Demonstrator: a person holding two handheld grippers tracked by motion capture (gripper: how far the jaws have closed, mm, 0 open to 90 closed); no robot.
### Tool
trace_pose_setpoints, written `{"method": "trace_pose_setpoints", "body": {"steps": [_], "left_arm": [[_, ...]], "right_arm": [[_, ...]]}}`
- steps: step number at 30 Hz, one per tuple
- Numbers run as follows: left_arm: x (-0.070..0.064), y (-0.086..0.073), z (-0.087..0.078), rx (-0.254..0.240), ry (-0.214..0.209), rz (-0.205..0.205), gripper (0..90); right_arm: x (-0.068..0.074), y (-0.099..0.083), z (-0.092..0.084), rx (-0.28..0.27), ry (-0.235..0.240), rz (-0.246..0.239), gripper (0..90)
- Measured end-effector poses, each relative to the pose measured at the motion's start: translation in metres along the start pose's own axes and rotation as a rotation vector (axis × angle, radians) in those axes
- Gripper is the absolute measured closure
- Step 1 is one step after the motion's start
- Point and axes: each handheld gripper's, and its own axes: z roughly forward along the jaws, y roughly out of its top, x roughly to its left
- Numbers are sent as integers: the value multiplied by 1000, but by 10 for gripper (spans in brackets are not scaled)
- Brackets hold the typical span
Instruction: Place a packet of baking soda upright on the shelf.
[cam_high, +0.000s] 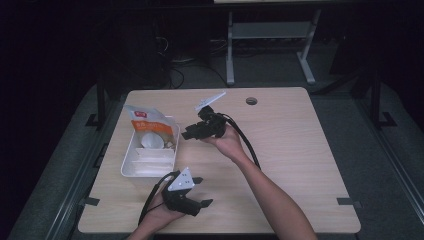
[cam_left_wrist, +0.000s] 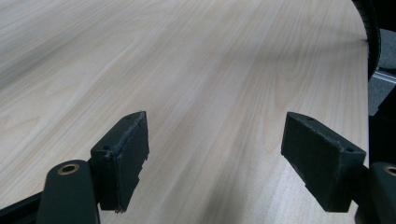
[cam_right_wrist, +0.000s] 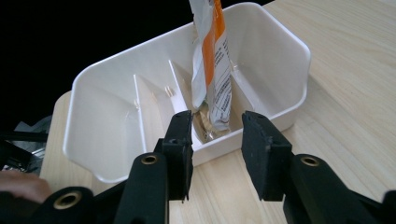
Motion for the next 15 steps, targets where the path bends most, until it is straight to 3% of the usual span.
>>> {"method": "trace_pose_setpoints", "body": {"steps": [15], "left_arm": [[0,0,2,3,2,-3,229]], "right_arm": [[-1,-11,-31,-17,4,14,563]]}}
